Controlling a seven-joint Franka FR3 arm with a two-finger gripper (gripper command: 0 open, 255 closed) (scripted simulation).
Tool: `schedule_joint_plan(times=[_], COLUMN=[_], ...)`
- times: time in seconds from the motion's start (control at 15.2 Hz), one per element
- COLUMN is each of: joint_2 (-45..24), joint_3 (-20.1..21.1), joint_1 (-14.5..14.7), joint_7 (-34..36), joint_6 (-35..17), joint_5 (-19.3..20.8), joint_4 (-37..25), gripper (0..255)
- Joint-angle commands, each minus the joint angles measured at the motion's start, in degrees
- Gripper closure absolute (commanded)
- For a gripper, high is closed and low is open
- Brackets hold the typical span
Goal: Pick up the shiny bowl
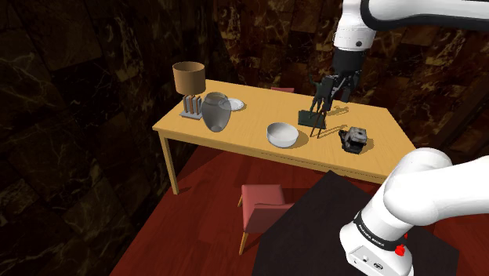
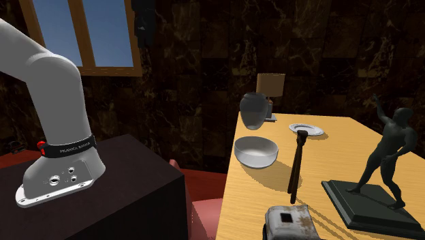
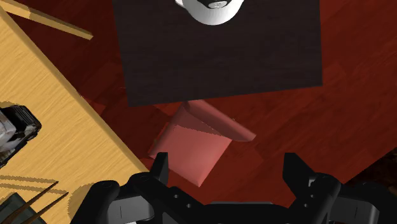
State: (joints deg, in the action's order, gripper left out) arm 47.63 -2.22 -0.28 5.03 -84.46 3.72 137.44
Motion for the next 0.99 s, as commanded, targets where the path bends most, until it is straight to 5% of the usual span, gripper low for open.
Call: schedule_joint_plan(times=[0.0,0.92], joint_2=[0.00,-20.09], joint_3=[0.00,-8.33], joint_1=[0.00,-1.16], joint_7=[0.00,-7.94], joint_6=[0.00,-29.36], joint_5=[0.00,4.76], joint_4=[0.00,6.44], gripper=[0,0])
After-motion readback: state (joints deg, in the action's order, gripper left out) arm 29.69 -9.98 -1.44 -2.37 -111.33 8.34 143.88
